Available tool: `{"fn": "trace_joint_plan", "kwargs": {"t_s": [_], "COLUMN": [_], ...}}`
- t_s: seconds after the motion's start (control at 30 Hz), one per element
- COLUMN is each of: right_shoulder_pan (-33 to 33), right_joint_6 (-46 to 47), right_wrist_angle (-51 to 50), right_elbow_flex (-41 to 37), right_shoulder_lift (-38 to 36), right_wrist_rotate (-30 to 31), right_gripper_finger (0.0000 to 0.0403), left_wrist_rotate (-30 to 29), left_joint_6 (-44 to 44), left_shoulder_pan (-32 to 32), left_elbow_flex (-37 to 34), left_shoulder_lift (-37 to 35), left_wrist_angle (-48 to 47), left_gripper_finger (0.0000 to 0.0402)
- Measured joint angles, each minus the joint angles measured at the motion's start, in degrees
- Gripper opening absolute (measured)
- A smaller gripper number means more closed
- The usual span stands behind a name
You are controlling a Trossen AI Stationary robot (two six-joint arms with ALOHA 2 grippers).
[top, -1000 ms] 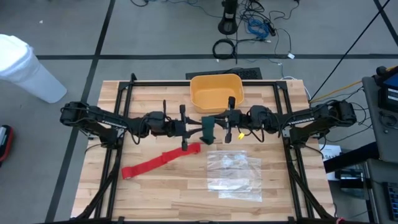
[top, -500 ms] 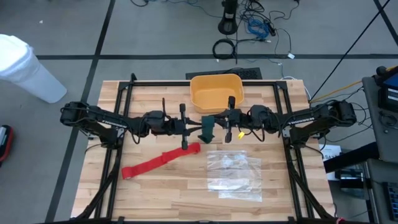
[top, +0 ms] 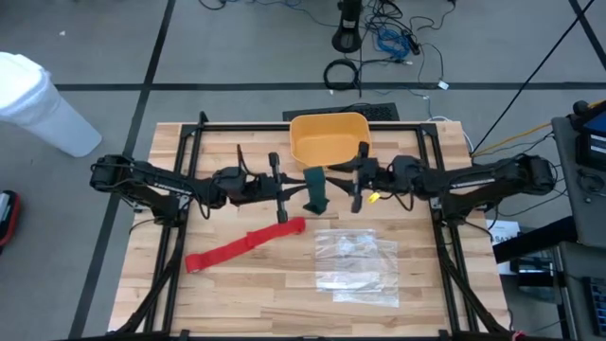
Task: Roll bandage
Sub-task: Roll the green bandage
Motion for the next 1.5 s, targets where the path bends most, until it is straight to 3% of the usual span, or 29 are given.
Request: {"fn": "trace_joint_plan", "kwargs": {"t_s": [0.23,0.33,0.5,0.7,0.93,1.23,1.5], "right_shoulder_pan": [0.8,1.6,0.5,-2.7,-2.7,-3.0,-2.9], "right_joint_6": [3.5,5.3,5.5,7.2,8.8,8.5,7.3], "right_wrist_angle": [-9.7,-3.8,16.9,19.4,23.3,21.5,3.7], "right_elbow_flex": [-3.1,-8.3,-14.6,-11.9,-8.6,-10.1,-10.3], "right_shoulder_lift": [-4.1,-0.9,5.0,14.3,22.1,16.0,8.5], "right_wrist_rotate": [-1.7,-1.8,-1.8,-2.0,-8.6,-9.4,-9.7], "right_gripper_finger": [0.0181,0.0180,0.0172,0.0171,0.0171,0.0165,0.0175], "left_wrist_rotate": [-0.2,-0.1,0.0,0.2,0.2,-0.2,-0.2], "left_joint_6": [0.4,0.4,0.3,0.0,0.1,1.6,3.6], "left_shoulder_pan": [-0.2,-0.2,-0.2,-0.2,-0.1,-0.1,0.1], "left_elbow_flex": [0.0,0.0,0.0,0.0,0.0,0.0,-0.1], "left_shoulder_lift": [-0.5,-0.8,-0.8,-0.7,-0.8,-0.8,-0.8], "left_wrist_angle": [-1.0,-1.7,-1.9,-5.2,-5.8,-6.8,-7.1], "left_gripper_finger": [0.0009,0.0008,0.0008,0.0008,0.0008,0.0008,0.0008]}}
